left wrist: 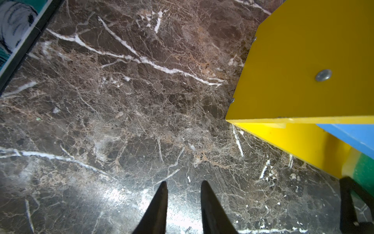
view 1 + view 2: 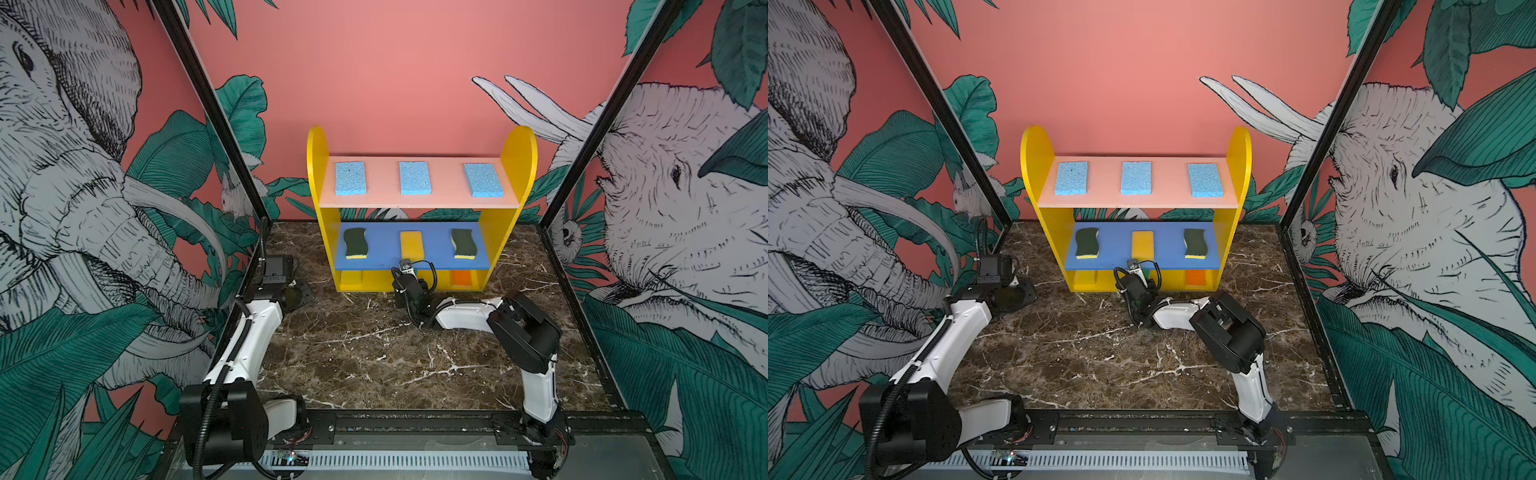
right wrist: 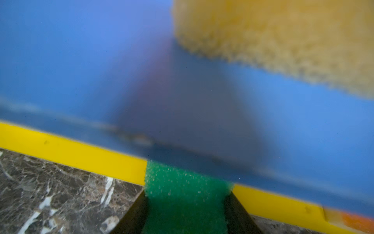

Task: Place and organize the cleaning sponges onto the shelf
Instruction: 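Grasp the green sponge with the right gripper and lift it toward the shelf, then push the green sponge into the bottom shelf compartment with the right gripper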

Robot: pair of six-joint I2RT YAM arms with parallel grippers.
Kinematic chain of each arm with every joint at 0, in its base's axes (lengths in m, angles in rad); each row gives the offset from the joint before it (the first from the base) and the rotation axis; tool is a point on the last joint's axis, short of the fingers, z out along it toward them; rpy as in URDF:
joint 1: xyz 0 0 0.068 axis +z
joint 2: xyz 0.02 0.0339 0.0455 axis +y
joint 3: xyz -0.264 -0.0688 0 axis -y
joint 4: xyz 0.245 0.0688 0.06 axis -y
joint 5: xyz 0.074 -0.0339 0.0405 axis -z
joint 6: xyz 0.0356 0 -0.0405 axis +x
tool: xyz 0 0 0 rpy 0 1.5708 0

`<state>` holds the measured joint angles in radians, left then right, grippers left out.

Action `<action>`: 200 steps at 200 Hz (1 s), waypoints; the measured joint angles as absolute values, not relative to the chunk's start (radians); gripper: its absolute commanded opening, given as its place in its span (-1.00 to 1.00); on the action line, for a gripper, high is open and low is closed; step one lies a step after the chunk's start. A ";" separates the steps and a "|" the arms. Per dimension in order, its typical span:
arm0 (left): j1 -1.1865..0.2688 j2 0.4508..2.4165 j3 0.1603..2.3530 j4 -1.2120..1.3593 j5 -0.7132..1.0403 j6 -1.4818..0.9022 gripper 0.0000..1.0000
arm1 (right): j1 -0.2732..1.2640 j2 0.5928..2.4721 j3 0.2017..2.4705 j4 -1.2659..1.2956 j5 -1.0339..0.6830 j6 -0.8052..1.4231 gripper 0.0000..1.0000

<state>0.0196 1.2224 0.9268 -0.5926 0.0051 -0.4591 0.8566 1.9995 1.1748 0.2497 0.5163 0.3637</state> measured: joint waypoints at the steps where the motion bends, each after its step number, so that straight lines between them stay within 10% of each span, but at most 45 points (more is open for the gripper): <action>1: 0.020 1.222 0.927 -0.593 0.005 -0.459 -0.39 | 0.856 2.002 1.177 0.250 0.516 0.364 0.07; 200: 0.020 1.207 0.927 -0.593 -0.005 -0.450 -0.40 | 0.809 2.081 1.269 0.256 0.486 0.446 0.35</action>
<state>0.0196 1.2068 0.9268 -0.5930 -0.0051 -0.4503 0.8089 2.0808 1.2694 0.2558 0.4858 0.4458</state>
